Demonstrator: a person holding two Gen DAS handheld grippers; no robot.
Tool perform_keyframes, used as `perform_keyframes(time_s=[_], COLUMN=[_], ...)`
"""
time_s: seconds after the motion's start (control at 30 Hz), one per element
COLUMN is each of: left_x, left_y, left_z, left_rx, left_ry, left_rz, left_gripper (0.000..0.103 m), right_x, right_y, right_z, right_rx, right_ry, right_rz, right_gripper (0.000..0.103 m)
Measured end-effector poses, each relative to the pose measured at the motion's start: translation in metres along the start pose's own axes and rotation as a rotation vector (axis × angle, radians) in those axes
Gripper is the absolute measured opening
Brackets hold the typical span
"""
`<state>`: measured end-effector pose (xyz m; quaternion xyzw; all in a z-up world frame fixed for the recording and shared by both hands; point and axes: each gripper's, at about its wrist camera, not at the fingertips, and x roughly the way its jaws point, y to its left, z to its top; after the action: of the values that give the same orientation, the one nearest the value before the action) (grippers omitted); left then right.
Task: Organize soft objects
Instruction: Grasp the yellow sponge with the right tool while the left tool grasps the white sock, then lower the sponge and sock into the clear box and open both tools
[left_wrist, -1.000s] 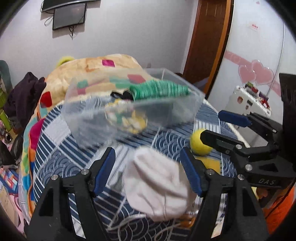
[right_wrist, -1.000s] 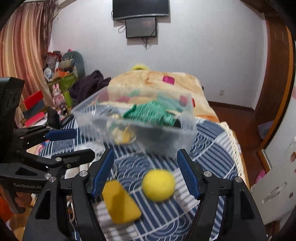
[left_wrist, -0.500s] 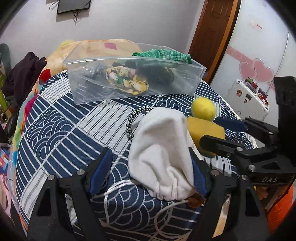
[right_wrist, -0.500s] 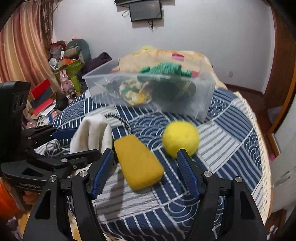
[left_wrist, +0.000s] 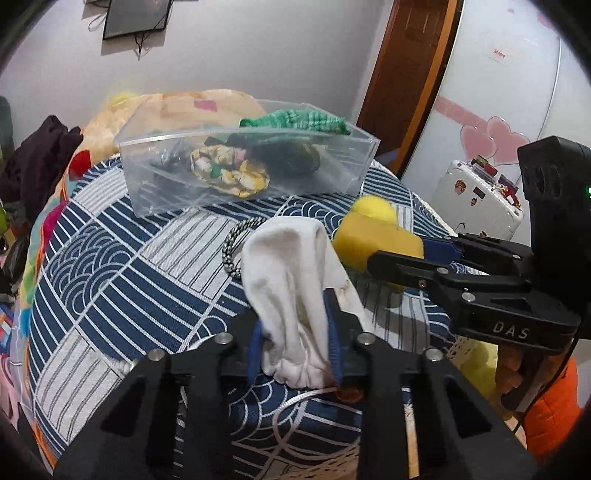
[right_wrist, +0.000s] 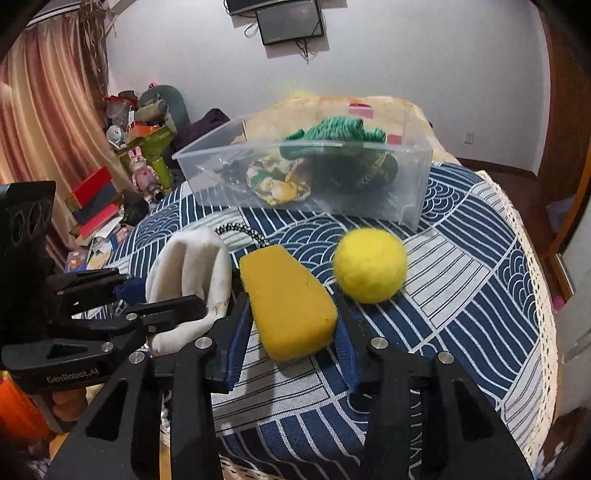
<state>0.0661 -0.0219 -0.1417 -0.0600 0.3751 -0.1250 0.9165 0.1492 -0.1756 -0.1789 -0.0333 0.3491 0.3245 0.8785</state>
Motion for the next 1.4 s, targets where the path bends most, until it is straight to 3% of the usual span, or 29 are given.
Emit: perform_keyframes(time_s=[0.27, 0.9, 1.1, 1.4], left_x=[-0.018, -0.045, -0.036, 0.011], left_y=[0.002, 0.028, 0.037, 0.059], left_z=[0.016, 0.098, 0.123, 0.145], left_rx=[-0.003, 0.038, 0.033, 0.01], left_ry=[-0.064, -0.275, -0.291, -0.2], left_rz=[0.009, 0.176, 0.216, 0.241], left_gripper=[0.024, 0.024, 0.024, 0.024], right_x=[-0.015, -0.031, -0.019, 0.006], right_y=[0.004, 0.003, 0.003, 0.003], right_z=[0.012, 0.075, 0.098, 0.116], right_rx=[-0.015, 0.004, 0.0, -0.006], right_ry=[-0.056, -0.243, -0.262, -0.227], right_rz=[-0.029, -0.046, -0.06, -0.058], right_gripper=[0.038, 0.038, 0.038, 0.038])
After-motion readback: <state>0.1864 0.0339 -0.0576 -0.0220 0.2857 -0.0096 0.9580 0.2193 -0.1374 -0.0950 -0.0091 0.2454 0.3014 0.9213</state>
